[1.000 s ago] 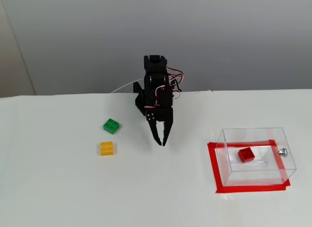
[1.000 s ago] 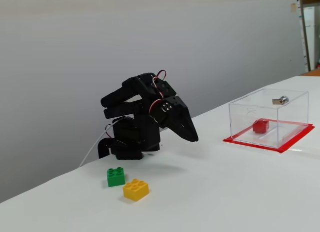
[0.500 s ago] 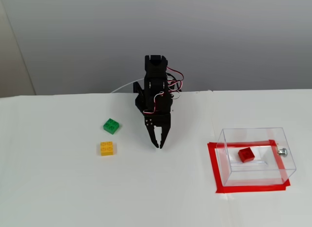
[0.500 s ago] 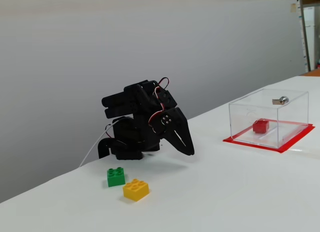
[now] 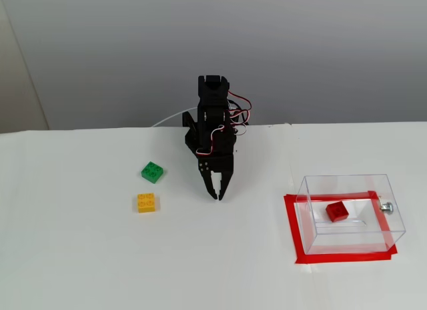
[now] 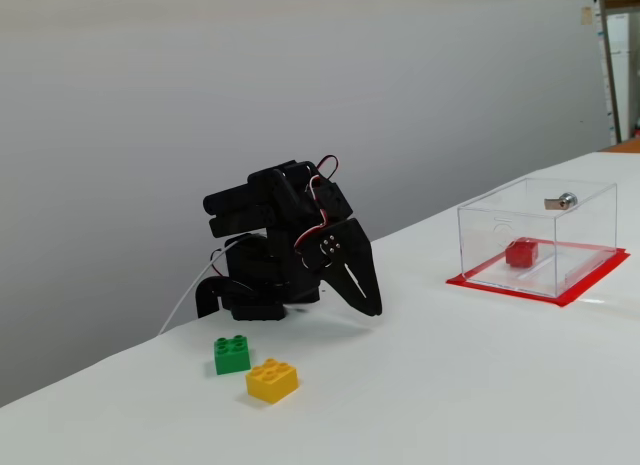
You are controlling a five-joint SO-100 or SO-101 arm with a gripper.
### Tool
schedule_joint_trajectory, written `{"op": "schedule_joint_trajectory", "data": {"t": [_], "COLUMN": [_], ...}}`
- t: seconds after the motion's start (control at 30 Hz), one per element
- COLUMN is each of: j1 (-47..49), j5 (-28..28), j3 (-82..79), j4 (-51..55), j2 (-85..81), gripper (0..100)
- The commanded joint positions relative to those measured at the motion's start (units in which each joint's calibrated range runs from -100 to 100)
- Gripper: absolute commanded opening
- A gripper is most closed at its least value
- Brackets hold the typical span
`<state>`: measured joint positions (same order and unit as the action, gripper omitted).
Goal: Pick the red lego brick and place it into the transparent box
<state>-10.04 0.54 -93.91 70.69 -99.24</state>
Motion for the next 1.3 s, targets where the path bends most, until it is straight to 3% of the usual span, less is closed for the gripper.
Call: {"op": "schedule_joint_trajectory", "data": {"t": [0.0,1.27], "j1": [1.95,2.83], "j5": [-0.12,0.14], "j3": [1.96,2.05], "j4": [3.98,3.98], "j2": [-0.59,-0.51], "gripper": [1,1]}}
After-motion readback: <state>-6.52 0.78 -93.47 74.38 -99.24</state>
